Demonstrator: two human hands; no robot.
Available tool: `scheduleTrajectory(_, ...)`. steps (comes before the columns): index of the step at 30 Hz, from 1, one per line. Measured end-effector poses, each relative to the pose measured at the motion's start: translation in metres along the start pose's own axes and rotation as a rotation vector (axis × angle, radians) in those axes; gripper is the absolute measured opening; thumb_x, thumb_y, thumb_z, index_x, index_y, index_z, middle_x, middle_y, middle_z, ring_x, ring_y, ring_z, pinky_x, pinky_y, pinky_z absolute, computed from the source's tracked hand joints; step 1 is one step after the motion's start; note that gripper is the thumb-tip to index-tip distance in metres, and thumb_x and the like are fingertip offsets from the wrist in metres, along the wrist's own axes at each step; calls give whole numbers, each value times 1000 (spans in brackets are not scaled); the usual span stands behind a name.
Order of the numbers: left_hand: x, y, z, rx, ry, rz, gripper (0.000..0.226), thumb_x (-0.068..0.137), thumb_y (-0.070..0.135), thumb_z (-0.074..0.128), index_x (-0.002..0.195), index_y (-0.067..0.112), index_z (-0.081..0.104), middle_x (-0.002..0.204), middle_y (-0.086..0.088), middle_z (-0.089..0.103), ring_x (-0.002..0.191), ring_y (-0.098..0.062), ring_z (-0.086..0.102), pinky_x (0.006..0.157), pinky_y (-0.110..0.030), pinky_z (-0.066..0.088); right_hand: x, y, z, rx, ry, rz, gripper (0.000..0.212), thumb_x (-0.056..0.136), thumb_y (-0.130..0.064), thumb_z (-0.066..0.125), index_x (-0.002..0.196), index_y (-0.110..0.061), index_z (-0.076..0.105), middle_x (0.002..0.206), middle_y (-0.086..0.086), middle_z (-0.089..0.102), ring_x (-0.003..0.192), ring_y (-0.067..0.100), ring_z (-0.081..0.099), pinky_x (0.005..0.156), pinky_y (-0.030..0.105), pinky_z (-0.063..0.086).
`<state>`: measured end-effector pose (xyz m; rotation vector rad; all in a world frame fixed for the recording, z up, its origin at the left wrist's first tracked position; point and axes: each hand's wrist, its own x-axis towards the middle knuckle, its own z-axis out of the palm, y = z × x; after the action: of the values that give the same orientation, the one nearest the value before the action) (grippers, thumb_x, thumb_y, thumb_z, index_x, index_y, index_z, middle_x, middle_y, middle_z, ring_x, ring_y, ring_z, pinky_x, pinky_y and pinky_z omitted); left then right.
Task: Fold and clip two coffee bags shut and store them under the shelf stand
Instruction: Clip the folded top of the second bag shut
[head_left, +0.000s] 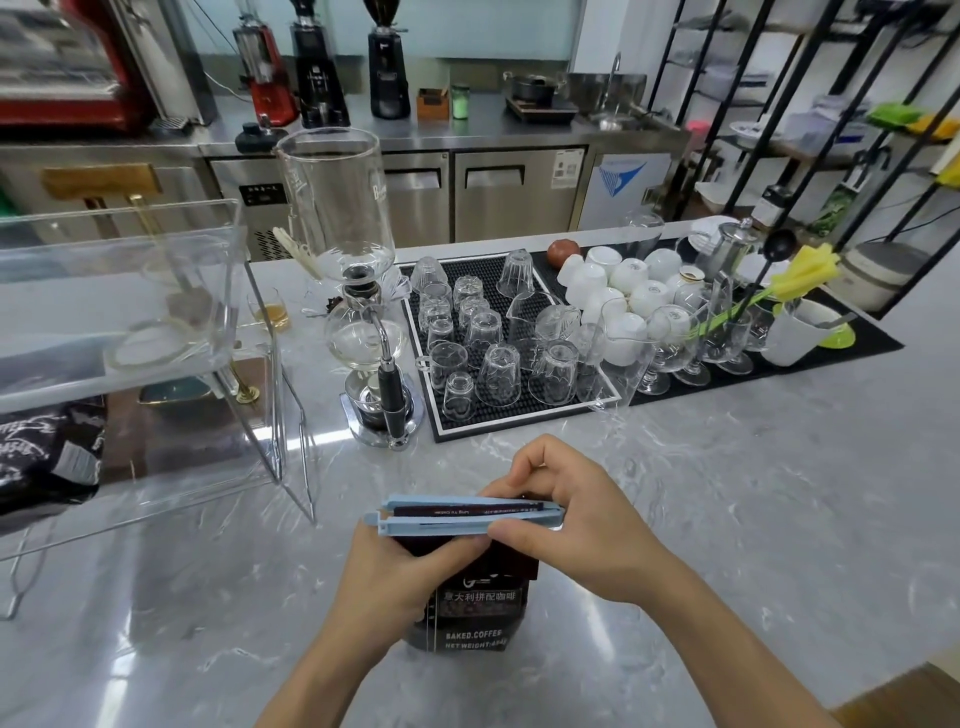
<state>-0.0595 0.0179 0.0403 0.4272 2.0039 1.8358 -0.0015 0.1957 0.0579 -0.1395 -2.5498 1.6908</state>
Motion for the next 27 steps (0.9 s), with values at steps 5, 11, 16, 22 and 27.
scheduleTrajectory(5,1,-3,1,-50,2,-9,15,63,21,82,78,19,81,76,-3,80,75,-14,77,63,-21,58,2,-1,2,16,-7,16,32,78,-10,75,88,-20,47,99,1,78,92,21,73,86,50,55)
scheduleTrajectory(11,3,-6,-1,-57,-19,-53,19,65,23,82,82,16,81,79,-6,80,78,-17,77,65,-24,58,6,-2,6,12,-22,21,32,77,-9,76,87,-22,48,99,2,78,92,20,73,86,49,55)
scheduleTrajectory(16,3,-5,-2,-84,-44,-51,17,68,21,81,85,17,81,81,-5,81,80,-17,77,66,-24,58,8,-2,8,12,-28,11,34,77,-8,75,85,-26,48,99,4,78,91,21,74,86,50,56)
scheduleTrajectory(22,3,-7,-2,-75,-47,-21,16,70,19,81,86,21,81,83,-1,81,81,-12,76,66,-19,56,9,-2,9,45,-31,-8,33,75,-8,75,85,-22,47,99,6,78,94,23,73,87,53,54)
scheduleTrajectory(27,0,-12,-15,-112,-14,22,20,69,17,86,87,21,79,85,-3,80,81,-14,76,68,-20,57,10,-1,6,64,-21,-1,34,78,-6,75,86,-21,45,99,3,78,92,25,73,85,49,56)
